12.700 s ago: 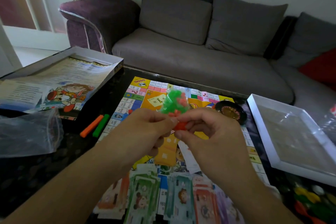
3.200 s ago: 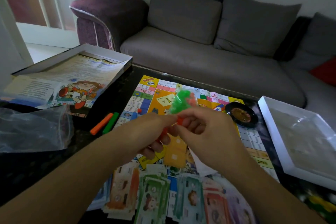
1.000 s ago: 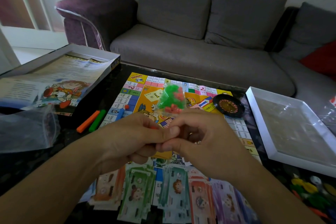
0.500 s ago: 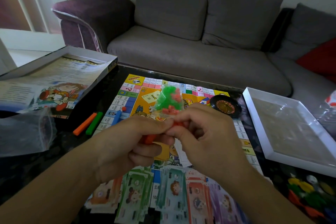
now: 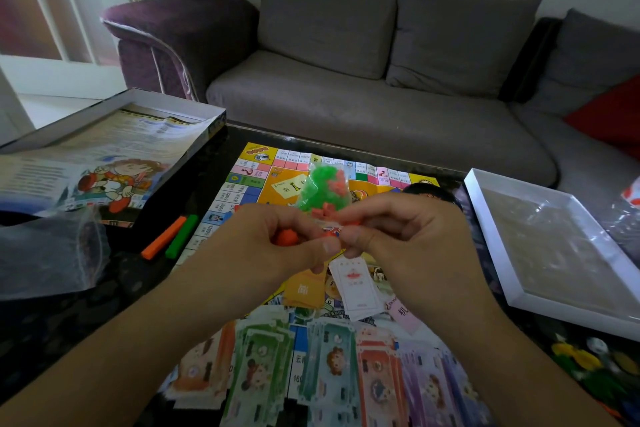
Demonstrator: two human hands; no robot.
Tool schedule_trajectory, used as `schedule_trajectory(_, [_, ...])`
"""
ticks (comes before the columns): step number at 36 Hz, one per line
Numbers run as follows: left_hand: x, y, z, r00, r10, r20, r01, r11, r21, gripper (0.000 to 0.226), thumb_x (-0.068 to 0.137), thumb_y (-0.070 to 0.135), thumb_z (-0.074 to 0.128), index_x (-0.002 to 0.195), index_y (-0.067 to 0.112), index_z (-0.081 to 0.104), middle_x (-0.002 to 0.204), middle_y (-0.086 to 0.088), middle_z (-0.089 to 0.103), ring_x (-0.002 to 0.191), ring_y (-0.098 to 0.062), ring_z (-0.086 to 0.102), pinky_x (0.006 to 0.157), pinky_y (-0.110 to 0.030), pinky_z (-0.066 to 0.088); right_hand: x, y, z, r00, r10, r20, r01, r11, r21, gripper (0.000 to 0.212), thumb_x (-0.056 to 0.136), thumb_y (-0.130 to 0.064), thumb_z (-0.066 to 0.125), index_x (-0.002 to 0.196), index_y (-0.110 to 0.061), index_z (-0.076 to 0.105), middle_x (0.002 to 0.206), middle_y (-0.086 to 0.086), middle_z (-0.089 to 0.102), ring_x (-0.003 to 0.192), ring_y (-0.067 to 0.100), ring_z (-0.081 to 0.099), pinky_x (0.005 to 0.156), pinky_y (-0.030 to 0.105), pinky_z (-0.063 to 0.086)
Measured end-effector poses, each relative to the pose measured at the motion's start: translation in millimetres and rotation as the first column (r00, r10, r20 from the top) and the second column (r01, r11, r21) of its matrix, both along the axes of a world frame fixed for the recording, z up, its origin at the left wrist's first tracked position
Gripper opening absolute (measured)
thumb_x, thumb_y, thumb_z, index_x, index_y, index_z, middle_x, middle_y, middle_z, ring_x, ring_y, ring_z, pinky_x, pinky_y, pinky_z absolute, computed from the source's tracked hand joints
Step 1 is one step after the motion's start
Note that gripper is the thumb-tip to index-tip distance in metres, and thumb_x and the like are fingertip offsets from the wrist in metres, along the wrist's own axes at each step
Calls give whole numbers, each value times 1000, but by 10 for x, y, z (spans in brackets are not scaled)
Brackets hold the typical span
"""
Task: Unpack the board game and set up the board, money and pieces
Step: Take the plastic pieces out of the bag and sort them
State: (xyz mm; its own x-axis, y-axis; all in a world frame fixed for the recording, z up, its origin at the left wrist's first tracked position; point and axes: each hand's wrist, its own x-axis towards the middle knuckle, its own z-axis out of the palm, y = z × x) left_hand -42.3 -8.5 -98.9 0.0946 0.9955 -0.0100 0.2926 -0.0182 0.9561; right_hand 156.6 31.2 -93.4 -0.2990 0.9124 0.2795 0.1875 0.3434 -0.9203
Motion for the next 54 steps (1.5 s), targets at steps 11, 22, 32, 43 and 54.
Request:
schedule_trajectory(11, [-4, 12, 49, 998, 47, 44, -47, 999, -5, 19, 80, 35, 77, 87, 17, 75, 71, 0, 73, 42, 3, 51, 44, -9, 40, -15, -15, 37, 1000, -16, -17, 15, 998, -68, 26, 88, 5, 75, 97, -19, 82, 91, -4, 82, 89, 14, 79, 82, 31, 65])
schedule_trajectory(22, [27, -33, 25, 964, 108, -243, -44, 967, 252, 15, 79, 39, 83, 78, 30, 71, 69, 21, 64, 56, 3, 56, 56, -10, 44, -9, -11, -9, 999, 29, 21, -29, 1000, 1, 16, 82, 3, 82, 89, -11, 81, 87, 2, 81, 87, 19, 79, 83, 33, 64])
schedule_trajectory(32, [-8, -34, -74, 921, 155, -356, -26, 939, 343, 20, 83, 49, 77, 79, 34, 66, 74, 15, 64, 65, -2, 59, 61, -14, 46, -18, 18, -116, 990, 41, 131, -69, 974, 215, 18, 88, 5, 78, 97, -11, 82, 97, -4, 79, 98, 18, 76, 89, 33, 63])
schedule_trajectory(43, [-6, -27, -102, 908, 178, -380, -39, 938, 345, 20, 85, 49, 76, 81, 32, 66, 72, 8, 65, 67, -9, 60, 60, -22, 50, -32, 19, -150, 970, 7, 244, -105, 916, 388, 16, 90, 3, 77, 98, -10, 82, 101, -6, 76, 97, 12, 75, 81, 27, 62])
schedule_trajectory(54, [41, -9, -76, 984, 146, -98, -126, 973, 193, 21, 86, 30, 81, 75, 17, 70, 57, 16, 51, 51, -1, 48, 55, -10, 38, -103, -64, -95, 902, 35, 430, -225, 888, 401, 29, 85, -8, 84, 104, -19, 66, 105, -6, 62, 101, 16, 62, 83, 37, 54])
